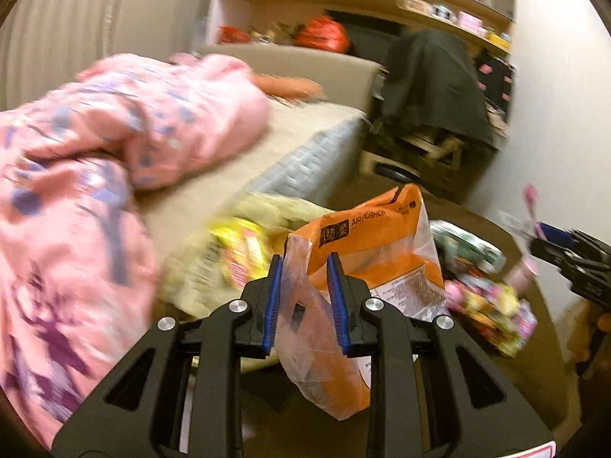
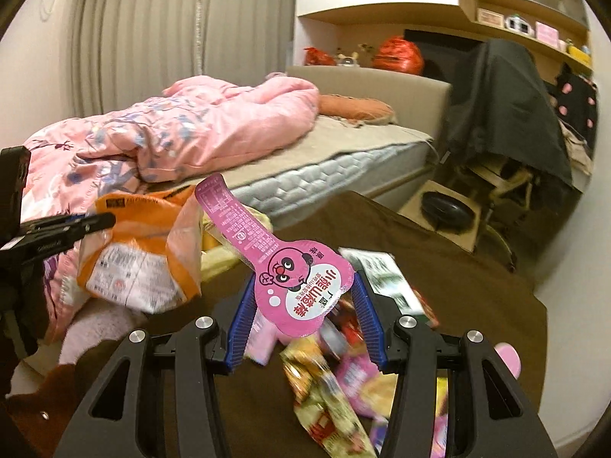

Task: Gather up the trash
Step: 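Lower orange bag and pink wrapper into the yellow bag and open both tools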

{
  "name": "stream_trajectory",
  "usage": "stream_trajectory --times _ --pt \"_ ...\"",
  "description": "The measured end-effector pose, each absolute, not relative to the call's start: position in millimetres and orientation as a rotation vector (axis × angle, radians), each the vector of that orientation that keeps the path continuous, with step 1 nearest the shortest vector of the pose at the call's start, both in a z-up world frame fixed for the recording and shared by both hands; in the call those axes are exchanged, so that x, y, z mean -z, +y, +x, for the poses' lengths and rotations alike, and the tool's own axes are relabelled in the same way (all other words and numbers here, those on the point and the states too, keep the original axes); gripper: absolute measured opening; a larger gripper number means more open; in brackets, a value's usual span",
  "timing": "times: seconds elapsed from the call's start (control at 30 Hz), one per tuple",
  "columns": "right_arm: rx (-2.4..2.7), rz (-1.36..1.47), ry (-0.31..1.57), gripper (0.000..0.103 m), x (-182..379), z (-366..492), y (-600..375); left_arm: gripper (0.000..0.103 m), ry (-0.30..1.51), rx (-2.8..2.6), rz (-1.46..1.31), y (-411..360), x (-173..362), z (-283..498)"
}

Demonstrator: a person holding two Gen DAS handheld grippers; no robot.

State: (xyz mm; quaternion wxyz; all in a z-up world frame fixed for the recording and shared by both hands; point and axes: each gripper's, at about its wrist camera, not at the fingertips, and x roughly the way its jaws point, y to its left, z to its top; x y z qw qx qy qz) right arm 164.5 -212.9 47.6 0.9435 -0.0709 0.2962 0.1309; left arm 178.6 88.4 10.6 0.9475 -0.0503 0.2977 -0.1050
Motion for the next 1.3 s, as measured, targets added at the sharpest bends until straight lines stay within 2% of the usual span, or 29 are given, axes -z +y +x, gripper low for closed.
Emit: stream_trajectory --times 0.3,0.63,0.77,0.97,1.3 --pt "-0.350 -0.198 0.627 0.047 -47 220 -158 0.023 0.551 0.017 -0.090 143 -3 232" --pt "-0.370 -0.205 0.672 0.047 -39 291 -140 0.020 0.512 0.064 -0.029 111 11 296" --pt "-0.382 -0.184 0.699 0.047 -29 313 -138 0.016 0.593 0.122 0.007 89 50 319" --pt "-0.443 -0.207 0.788 0.047 1 337 -121 0.013 0.807 0.209 -0.097 88 112 339" --pt "-0.675 -0.298 1.017 0.046 71 376 -43 0.012 0.804 0.189 -0.253 138 102 338"
